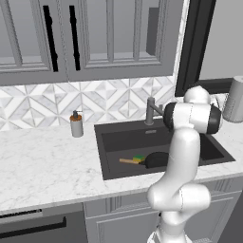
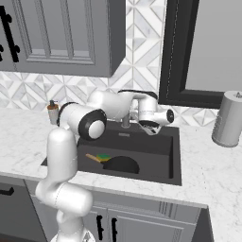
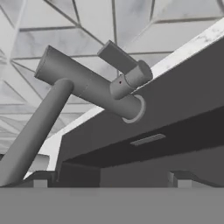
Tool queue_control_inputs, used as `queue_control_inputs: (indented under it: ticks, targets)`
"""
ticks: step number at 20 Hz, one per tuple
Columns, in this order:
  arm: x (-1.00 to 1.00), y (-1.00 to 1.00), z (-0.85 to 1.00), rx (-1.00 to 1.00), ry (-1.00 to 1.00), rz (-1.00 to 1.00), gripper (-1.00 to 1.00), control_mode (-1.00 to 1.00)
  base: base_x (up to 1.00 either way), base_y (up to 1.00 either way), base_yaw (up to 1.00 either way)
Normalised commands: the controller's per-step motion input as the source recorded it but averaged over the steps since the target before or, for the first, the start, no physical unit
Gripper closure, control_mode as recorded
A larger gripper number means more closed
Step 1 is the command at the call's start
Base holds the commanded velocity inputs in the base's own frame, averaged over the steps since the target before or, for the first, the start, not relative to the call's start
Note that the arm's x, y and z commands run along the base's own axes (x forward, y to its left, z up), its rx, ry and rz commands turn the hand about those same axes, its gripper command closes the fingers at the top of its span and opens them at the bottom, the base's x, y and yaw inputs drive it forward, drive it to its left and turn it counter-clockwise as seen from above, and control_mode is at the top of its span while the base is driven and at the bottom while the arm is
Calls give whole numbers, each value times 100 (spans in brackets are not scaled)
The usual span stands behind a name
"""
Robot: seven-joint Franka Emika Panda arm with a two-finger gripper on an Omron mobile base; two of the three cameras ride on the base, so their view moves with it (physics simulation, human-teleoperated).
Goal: Pick the pan and sponge and place them into the sink. Then turn on the water.
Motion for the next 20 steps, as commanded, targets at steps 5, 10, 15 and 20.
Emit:
queue_control_inputs:
  ticks: [5,10,15,20]
  targets:
    - [20,0,0,0,-3,-2,-100,-100,0,0,0]
    - [20,0,0,0,0,0,-100,-100,0,0,0]
    - [35,0,0,0,0,0,-100,-100,0,0,0]
    - [31,0,-2,0,0,0,-100,-100,0,0,0]
